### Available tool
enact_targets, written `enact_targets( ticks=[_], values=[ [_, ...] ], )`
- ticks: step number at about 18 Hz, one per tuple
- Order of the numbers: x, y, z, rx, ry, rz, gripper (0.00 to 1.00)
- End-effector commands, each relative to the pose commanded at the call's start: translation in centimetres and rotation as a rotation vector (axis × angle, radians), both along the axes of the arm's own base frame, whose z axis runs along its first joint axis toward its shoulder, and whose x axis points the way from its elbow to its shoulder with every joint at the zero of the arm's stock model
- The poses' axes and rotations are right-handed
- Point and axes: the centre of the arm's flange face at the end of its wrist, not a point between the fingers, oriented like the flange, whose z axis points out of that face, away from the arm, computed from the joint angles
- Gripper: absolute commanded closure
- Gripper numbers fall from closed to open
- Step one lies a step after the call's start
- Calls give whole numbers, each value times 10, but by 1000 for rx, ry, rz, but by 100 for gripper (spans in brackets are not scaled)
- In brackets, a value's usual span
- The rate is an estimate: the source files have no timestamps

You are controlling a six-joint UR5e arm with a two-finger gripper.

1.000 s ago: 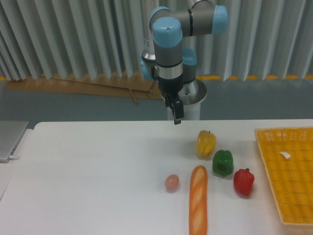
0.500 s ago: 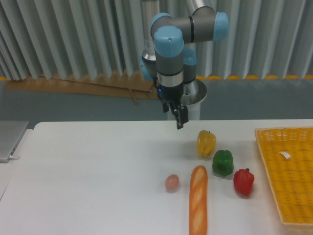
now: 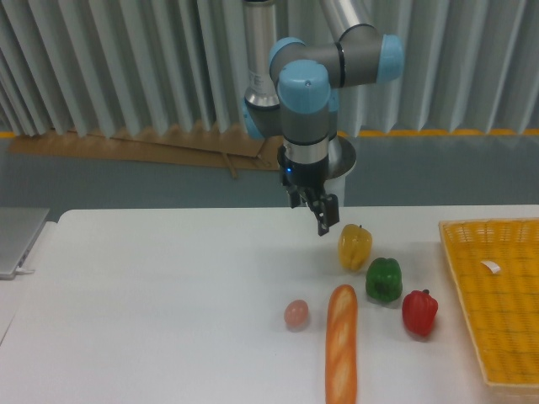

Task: Place the bread in the basket
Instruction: 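Move the gripper toward the baguette past the yellow pepper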

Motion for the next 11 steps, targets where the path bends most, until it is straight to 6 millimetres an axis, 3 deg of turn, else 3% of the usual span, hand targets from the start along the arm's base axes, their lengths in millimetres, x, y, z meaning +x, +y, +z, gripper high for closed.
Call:
enact_targets(
  ticks=[8,11],
  values=[
    [-2,13,-16,47,-71,17,0],
    [-3,22,-16,103,-85,151,0]
  ],
)
